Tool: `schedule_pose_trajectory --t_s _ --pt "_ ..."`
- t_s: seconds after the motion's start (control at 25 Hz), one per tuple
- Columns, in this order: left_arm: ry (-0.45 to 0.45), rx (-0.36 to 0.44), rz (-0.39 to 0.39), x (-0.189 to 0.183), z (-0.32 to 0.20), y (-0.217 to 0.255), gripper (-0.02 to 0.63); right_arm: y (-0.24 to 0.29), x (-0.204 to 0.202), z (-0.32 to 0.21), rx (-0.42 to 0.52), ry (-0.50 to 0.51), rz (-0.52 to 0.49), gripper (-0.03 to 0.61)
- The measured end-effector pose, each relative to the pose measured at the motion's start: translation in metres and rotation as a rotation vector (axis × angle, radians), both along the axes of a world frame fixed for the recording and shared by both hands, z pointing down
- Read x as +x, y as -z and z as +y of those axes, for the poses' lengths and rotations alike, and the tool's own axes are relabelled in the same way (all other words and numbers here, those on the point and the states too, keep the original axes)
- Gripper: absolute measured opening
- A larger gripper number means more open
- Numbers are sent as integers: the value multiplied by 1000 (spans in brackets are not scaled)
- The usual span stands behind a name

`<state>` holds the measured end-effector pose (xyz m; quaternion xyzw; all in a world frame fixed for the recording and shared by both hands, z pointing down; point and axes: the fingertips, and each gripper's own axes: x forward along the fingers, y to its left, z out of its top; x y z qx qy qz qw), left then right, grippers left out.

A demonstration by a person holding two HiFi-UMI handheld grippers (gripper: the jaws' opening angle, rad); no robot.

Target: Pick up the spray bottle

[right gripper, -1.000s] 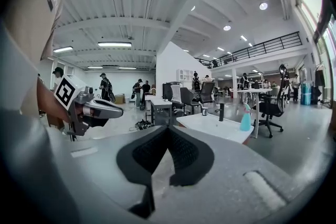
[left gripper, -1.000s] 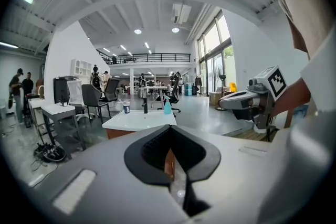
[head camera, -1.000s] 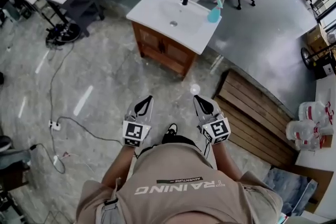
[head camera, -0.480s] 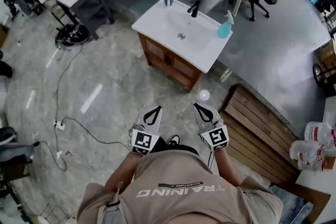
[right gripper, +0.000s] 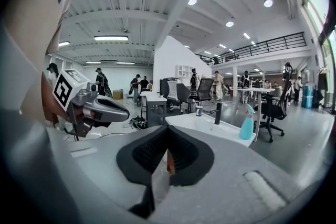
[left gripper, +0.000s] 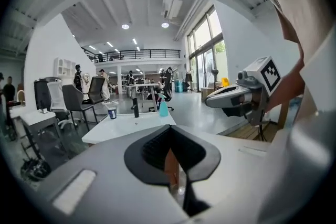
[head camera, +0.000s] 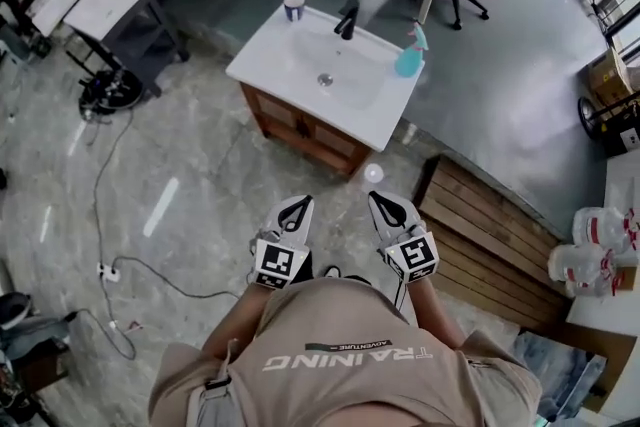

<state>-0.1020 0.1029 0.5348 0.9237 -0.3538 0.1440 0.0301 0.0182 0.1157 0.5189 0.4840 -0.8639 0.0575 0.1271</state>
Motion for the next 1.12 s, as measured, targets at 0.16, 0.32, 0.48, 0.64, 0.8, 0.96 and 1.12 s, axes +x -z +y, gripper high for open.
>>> schedule_pose_trajectory --t_s 0.16,0.32,0.48,0.64,0.8,0.96,1.12 --pt "-22 38 71 -3 -46 23 15 20 1 -28 30 -59 -6 3" --pt "-16 17 154 -20 -85 30 15 35 -7 -54 71 -94 37 3" --pt "-40 55 147 -31 -112 29 16 38 -15 -77 91 -126 51 2" --pt "-51 15 146 -43 -131 16 15 36 -25 -96 87 -169 45 2" --pt "-51 -13 177 -52 -140 16 15 34 -23 -109 70 -171 76 2" --pt "-40 -35 176 -53 -153 9 16 41 -17 -132 82 -190 59 3" --pt "-25 -87 200 -47 -163 1 17 18 -14 -144 32 -185 33 3"
